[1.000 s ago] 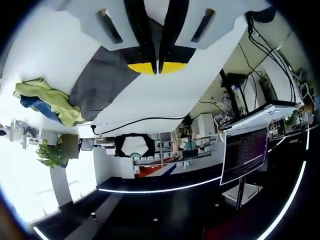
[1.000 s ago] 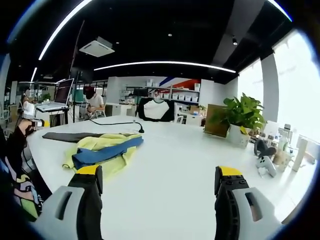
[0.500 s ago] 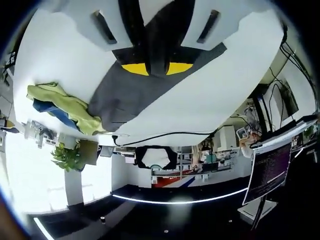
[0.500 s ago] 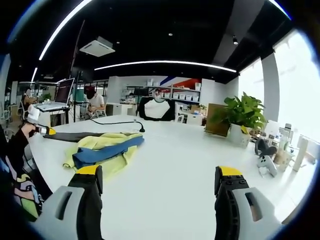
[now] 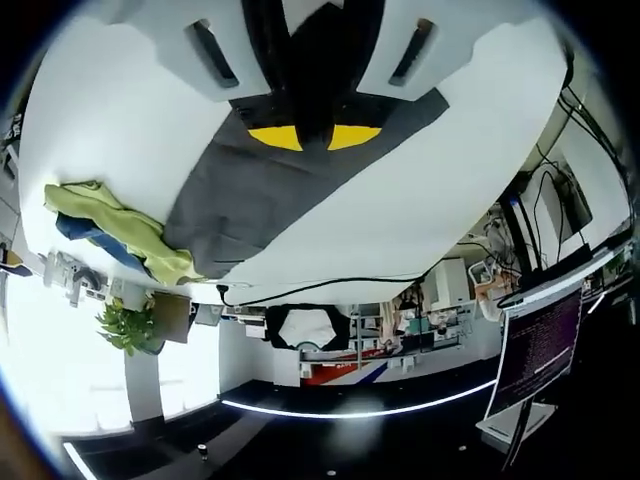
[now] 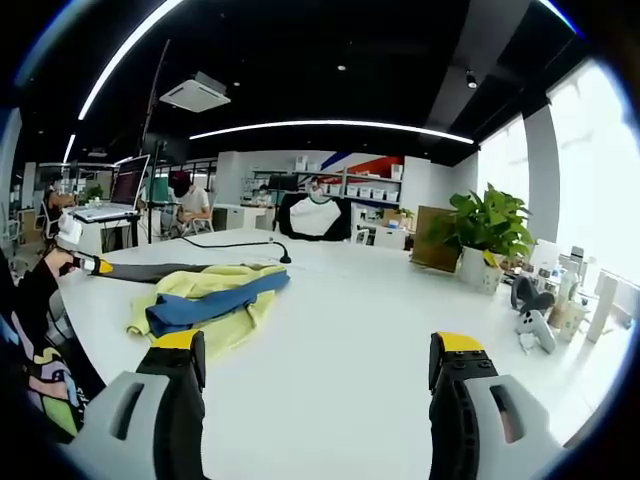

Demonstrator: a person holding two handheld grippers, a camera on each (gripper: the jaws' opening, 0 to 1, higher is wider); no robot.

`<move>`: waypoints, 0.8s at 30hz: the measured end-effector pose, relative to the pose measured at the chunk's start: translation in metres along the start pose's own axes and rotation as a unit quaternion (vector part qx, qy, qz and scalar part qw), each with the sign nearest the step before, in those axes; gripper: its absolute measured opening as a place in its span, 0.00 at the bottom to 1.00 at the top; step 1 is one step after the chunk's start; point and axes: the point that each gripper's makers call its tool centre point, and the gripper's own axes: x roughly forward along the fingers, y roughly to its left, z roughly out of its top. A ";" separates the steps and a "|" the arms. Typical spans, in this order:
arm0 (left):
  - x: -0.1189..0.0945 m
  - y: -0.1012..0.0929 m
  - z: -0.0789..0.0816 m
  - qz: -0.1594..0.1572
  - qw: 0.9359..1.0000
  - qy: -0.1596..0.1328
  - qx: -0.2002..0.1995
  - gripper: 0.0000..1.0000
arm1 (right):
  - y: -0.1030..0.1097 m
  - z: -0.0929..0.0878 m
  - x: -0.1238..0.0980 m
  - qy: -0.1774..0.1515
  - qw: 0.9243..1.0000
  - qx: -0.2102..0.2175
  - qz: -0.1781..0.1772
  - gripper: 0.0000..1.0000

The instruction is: Fold the garment on the visible template until the final outline fits inside the template.

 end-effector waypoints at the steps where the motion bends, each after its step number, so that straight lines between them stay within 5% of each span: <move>1: 0.001 0.003 0.000 0.007 1.000 -0.003 0.007 0.05 | 0.001 0.000 0.001 0.000 1.000 0.000 0.002 0.95; 18: 0.005 0.013 0.002 0.026 0.999 -0.021 0.010 0.01 | 0.011 -0.002 0.004 0.003 1.000 -0.004 0.016 0.95; 24: -0.001 0.012 0.011 0.023 0.999 -0.041 0.025 0.12 | 0.022 0.003 0.007 -0.006 0.999 -0.012 0.034 0.95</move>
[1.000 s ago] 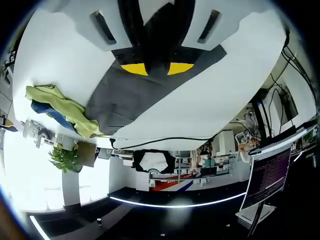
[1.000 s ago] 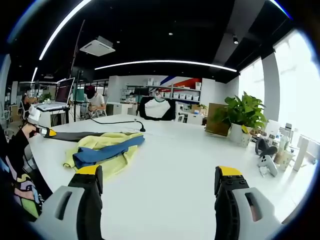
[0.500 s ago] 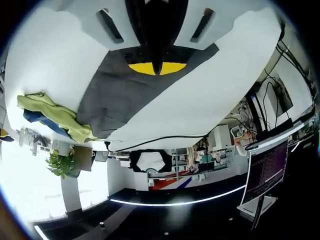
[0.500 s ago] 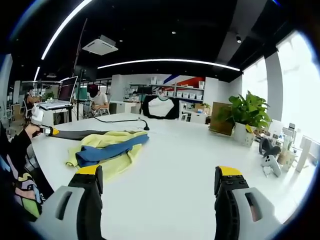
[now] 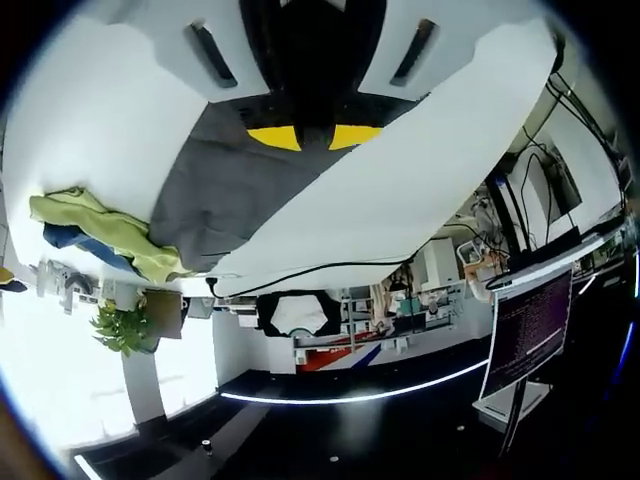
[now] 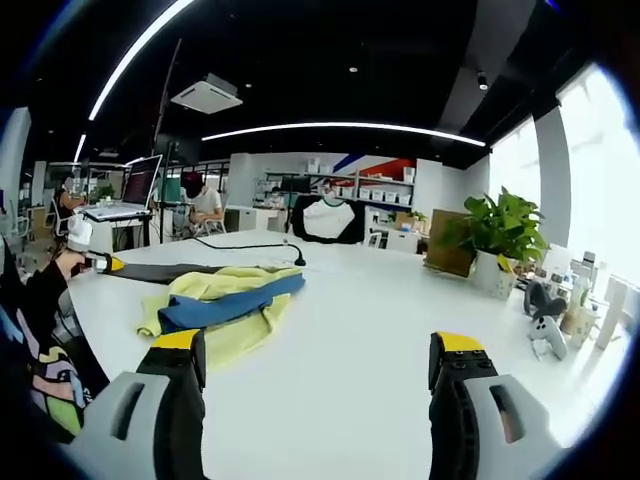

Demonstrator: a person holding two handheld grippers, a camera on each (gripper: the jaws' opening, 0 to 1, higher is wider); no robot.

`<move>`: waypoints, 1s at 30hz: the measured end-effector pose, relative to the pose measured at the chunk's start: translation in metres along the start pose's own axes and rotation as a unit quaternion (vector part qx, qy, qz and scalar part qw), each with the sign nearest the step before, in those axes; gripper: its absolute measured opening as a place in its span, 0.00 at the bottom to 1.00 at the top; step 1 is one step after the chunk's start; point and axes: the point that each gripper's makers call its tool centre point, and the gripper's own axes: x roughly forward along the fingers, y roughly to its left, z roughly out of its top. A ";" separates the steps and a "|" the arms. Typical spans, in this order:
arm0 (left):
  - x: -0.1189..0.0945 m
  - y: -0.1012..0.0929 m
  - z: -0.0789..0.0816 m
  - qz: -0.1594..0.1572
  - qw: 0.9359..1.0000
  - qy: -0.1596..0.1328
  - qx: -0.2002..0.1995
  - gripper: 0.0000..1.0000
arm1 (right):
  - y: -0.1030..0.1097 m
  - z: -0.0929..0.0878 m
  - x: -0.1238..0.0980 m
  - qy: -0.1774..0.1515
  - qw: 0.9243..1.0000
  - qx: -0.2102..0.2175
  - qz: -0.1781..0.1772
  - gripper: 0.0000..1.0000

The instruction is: Fold the garment on the visible template until the final outline fits inside the template.

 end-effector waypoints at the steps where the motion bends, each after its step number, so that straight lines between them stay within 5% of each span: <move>1: -0.002 -0.001 0.005 0.000 1.000 -0.006 -0.002 0.14 | 0.002 -0.001 0.001 0.002 1.000 -0.003 0.004 0.95; 12: -0.018 -0.008 0.043 -0.006 0.998 -0.064 -0.029 0.58 | 0.009 -0.004 0.004 0.010 1.000 -0.007 0.015 0.94; 19: -0.023 -0.025 0.061 -0.047 0.993 -0.088 -0.066 1.00 | 0.009 -0.005 0.005 0.012 1.000 -0.007 0.015 0.94; 25: -0.029 -0.029 0.073 -0.034 0.994 -0.100 -0.017 1.00 | 0.015 -0.006 0.007 0.016 1.000 -0.014 0.022 0.94; 30: -0.037 -0.035 0.085 -0.038 0.992 -0.114 -0.026 1.00 | 0.019 -0.006 0.009 0.015 0.999 -0.013 0.028 0.94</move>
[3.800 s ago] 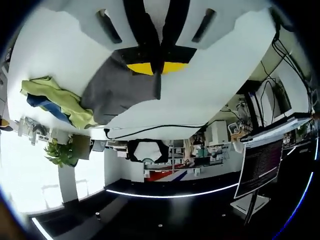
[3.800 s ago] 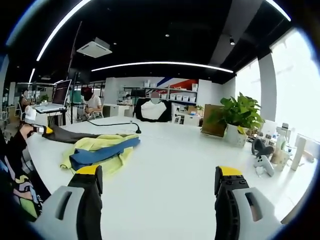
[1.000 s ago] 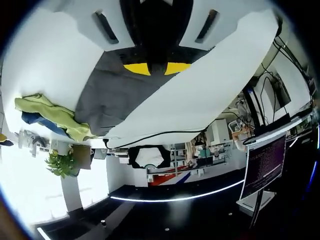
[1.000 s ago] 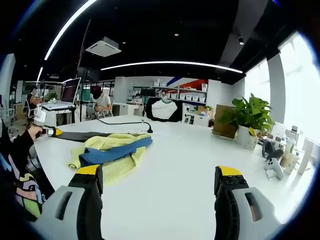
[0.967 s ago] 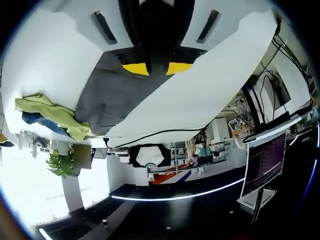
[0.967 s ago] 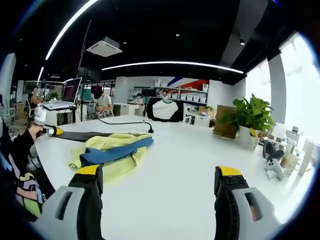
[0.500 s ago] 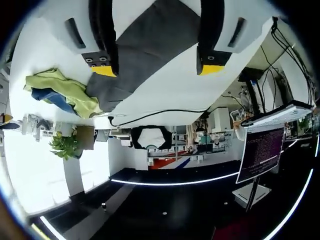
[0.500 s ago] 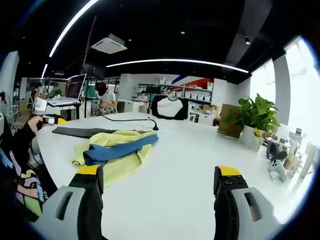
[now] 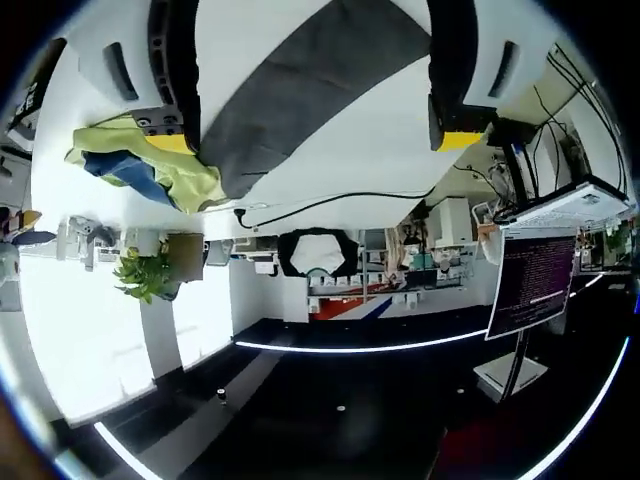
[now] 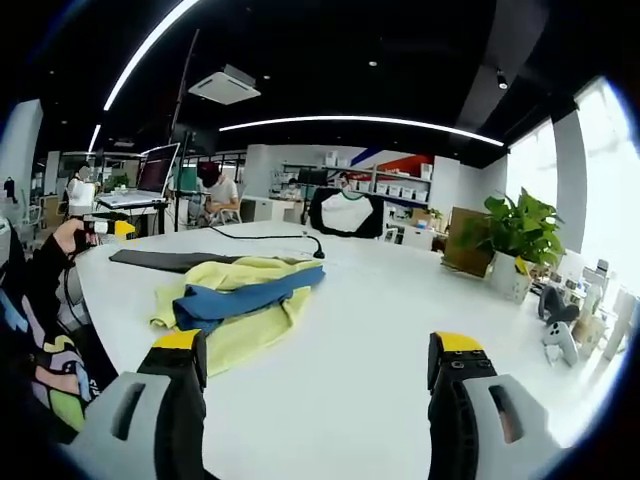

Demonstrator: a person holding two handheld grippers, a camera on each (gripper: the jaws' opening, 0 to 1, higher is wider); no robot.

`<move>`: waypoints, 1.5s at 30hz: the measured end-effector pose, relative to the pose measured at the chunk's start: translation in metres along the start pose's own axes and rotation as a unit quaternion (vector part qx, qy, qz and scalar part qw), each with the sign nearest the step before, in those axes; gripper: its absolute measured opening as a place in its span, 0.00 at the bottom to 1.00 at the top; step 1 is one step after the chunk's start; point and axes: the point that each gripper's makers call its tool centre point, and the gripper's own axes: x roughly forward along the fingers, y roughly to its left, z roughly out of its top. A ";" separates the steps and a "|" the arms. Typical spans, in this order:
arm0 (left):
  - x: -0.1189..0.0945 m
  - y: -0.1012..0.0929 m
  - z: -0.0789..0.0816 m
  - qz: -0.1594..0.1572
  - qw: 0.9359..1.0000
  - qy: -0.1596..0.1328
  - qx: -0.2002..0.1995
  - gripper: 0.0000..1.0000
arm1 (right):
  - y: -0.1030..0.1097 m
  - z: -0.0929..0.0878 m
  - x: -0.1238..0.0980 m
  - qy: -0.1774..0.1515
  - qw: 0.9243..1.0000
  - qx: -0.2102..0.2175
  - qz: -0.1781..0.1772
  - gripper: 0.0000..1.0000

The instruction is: Fold the garment on the visible template until the final outline fits inside the template.

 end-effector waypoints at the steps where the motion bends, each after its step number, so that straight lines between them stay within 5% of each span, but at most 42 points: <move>1: -0.001 -0.001 0.002 0.000 1.000 -0.002 -0.001 1.00 | 0.002 0.000 0.001 0.000 1.000 0.002 0.004 0.94; 14: -0.015 -0.019 0.022 -0.011 1.000 -0.026 0.002 1.00 | 0.028 0.015 0.015 -0.032 0.999 0.008 0.021 0.93; 22: -0.021 -0.018 0.028 -0.002 1.000 -0.028 0.013 1.00 | 0.057 0.008 0.033 -0.023 0.998 0.009 0.054 0.92; 29: -0.024 -0.023 0.035 0.006 0.999 -0.029 0.028 1.00 | 0.062 0.005 0.042 -0.019 0.998 -0.004 0.052 0.89; 45: -0.023 -0.032 0.041 0.009 0.999 -0.038 0.006 1.00 | 0.113 -0.005 0.070 -0.011 0.994 -0.007 0.113 0.83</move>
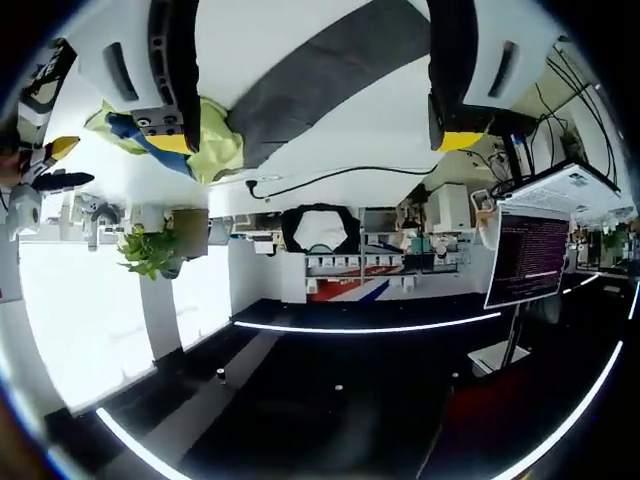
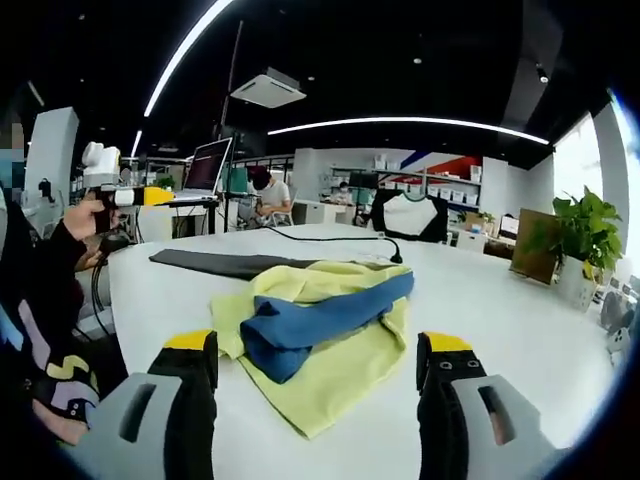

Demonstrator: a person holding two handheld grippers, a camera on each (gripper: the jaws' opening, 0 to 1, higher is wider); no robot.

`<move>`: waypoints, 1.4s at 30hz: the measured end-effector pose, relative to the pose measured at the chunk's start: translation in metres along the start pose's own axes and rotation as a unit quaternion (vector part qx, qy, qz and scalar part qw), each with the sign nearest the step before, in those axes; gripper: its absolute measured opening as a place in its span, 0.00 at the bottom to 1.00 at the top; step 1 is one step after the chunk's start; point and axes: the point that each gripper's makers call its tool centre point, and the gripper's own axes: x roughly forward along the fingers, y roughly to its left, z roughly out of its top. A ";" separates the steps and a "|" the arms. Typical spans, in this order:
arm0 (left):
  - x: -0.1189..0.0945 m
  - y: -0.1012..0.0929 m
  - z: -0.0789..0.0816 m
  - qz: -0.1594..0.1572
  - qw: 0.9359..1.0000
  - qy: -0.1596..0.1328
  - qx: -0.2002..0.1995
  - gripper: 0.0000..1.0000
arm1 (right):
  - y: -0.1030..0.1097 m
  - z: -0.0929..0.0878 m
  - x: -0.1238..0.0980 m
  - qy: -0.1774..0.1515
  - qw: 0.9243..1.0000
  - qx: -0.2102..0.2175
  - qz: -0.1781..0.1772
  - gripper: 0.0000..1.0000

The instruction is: Fold the garment on the visible template until the final outline fits inside the template.

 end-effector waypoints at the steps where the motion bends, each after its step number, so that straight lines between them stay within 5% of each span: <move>1: 0.000 0.000 -0.001 0.000 1.000 0.004 0.001 0.98 | 0.001 -0.001 0.002 0.001 1.000 0.001 0.001 0.82; 23: -0.003 -0.015 0.005 -0.028 0.999 -0.007 0.012 1.00 | 0.029 -0.016 0.031 0.022 0.999 -0.011 0.033 0.65; 34: -0.003 -0.004 0.001 -0.011 1.000 0.002 0.002 1.00 | 0.049 -0.023 0.035 0.038 0.997 0.027 0.062 0.28; 42: -0.004 -0.003 0.003 -0.007 1.000 -0.001 0.001 1.00 | 0.054 -0.030 0.033 0.057 0.995 0.048 0.067 0.23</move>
